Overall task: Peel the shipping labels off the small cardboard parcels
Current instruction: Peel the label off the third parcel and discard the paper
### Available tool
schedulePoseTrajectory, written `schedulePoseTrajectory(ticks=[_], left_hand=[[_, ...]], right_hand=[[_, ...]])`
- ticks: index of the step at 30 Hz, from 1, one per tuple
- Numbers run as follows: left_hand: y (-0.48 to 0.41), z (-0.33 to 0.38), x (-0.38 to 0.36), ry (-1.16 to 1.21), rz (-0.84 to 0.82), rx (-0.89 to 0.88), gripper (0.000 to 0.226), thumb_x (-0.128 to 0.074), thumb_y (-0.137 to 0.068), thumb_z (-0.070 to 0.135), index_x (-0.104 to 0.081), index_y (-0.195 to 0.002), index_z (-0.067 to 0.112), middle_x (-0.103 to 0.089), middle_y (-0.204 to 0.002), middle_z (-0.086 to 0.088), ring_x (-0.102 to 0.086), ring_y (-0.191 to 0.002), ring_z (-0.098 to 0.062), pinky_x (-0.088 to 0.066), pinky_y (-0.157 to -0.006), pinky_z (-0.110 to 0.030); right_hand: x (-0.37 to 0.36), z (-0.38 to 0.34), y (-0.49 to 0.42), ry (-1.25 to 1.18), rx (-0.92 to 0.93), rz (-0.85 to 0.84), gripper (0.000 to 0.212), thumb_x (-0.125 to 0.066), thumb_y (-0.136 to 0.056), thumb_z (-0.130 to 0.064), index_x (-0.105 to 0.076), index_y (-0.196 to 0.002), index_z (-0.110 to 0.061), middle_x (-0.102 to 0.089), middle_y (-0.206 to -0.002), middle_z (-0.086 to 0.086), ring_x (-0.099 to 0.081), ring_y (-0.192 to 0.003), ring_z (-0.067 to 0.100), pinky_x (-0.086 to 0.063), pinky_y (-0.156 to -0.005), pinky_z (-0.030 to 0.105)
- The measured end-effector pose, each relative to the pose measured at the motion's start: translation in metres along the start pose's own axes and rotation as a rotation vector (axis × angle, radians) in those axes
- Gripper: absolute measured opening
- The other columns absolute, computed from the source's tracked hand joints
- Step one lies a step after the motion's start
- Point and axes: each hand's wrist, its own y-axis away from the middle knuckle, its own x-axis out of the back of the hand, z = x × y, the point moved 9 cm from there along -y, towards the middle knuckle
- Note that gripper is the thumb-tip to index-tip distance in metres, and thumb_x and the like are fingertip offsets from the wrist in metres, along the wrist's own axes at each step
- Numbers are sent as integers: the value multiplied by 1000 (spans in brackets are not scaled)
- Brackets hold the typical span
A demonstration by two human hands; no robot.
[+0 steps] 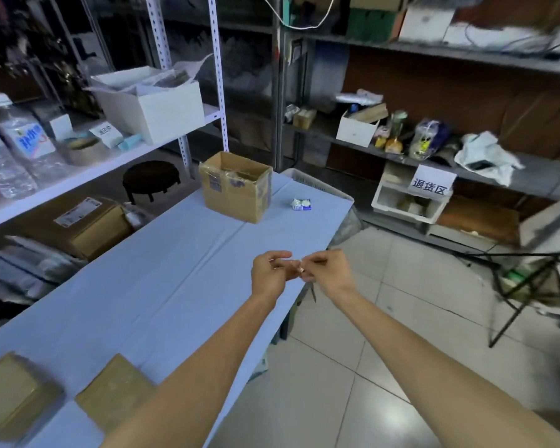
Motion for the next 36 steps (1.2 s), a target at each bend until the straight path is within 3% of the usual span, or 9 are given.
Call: schedulePoseTrajectory(ticks=[2,4,8,13,17,24,30,32,36], left_hand=[[0,5,-15,-96,-47,-64,16,-69,-83,0,-67,-98,-3,-67,-77,-12,-68,-69,-18,-60,-68,-20],[-4,13,-26,-208,-63,-131,11,-69,-83,2,-71,-93,-2,-67,-79,-11,-66,-68,-18,-56,-62,-14],[-13,25,-43,-361,-65,-207,5,-68,-84,3,-72,-87,4,-66,-74,-1,-62,-63,-12,-52,-62,-11],[-38,31,-47,-410,-24,-224,5,-67,-84,4,-71,-83,7,-66,-73,2,-64,-69,-17,-55,-72,-26],[-81,35,-47,-426,-11,-218,3,-68,-84,6,-71,-83,7,-66,-71,4,-64,-64,-12,-51,-63,-11],[-203,42,-61,-405,10,-241,7,-63,-82,-1,-70,-84,1,-66,-74,-7,-62,-62,-14,-52,-64,-17],[-302,57,-52,-313,60,-173,17,-64,-82,1,-65,-76,17,-66,-72,-2,-65,-69,-24,-58,-77,-42],[-328,61,-39,-306,134,-146,15,-68,-81,9,-65,-75,22,-68,-75,-4,-66,-69,-21,-57,-76,-39],[-356,80,-12,-381,261,-154,6,-73,-81,13,-69,-84,14,-72,-80,-5,-68,-76,-18,-54,-74,-31]], right_hand=[[11,2,-3,71,18,44,16,-66,-78,-1,-71,-63,-1,-63,-53,4,-54,-44,2,-44,-51,14],[19,5,-3,56,24,70,16,-65,-79,-2,-73,-65,0,-64,-53,3,-56,-44,1,-47,-51,15],[26,10,-17,9,20,63,18,-60,-79,3,-76,-72,-2,-73,-66,8,-69,-58,16,-57,-62,26],[22,7,-53,0,38,23,24,-61,-77,3,-74,-63,-11,-72,-65,9,-69,-59,19,-54,-59,24],[10,-1,-97,-6,39,-12,22,-60,-77,5,-75,-66,-7,-72,-63,6,-71,-62,22,-62,-69,36],[-4,-23,-214,80,61,-25,17,-62,-77,2,-77,-71,-2,-69,-60,4,-70,-62,19,-53,-58,16],[-34,-64,-315,132,116,-111,19,-65,-71,2,-73,-57,-9,-71,-62,13,-70,-63,25,-60,-70,44],[-49,-77,-346,128,140,-141,26,-67,-71,2,-70,-52,-16,-70,-62,16,-67,-62,23,-60,-70,47],[-85,-97,-386,94,130,-240,24,-71,-71,3,-73,-56,-15,-71,-66,16,-70,-67,29,-59,-77,49]])
